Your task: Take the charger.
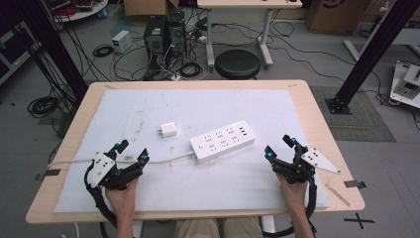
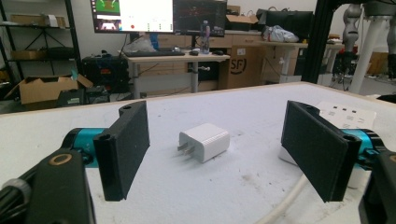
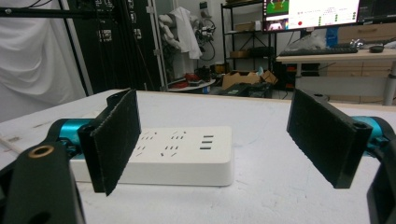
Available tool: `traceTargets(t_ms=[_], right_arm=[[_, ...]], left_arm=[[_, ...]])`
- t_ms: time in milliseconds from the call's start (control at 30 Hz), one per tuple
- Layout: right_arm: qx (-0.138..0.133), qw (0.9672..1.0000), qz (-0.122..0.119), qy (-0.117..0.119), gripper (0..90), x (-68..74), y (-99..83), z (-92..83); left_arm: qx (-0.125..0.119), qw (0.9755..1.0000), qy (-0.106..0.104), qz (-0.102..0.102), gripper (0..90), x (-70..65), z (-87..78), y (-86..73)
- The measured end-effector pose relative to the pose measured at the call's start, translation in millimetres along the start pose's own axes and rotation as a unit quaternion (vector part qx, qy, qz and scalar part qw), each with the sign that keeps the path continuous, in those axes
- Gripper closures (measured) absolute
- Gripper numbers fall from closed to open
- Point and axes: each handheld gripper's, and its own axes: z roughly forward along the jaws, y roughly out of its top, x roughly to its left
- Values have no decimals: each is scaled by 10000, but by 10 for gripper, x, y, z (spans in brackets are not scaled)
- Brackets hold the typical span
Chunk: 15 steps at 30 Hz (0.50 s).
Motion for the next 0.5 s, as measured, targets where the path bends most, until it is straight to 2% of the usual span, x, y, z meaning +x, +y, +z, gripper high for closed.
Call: traceTargets(t_ms=[300,433,500], right_arm=[[156,9998,-126,33,180,24,5,27],[154,9997,-176,97,180,33,1,30],[192,9996,-193,106,180,41,1,36]], left_arm=[[18,10000,25,11,235,-16,-1,0],[23,10000,-43,38,235,-27,7,4],[-81,9999,-140,-24,236,-27,-4,13]])
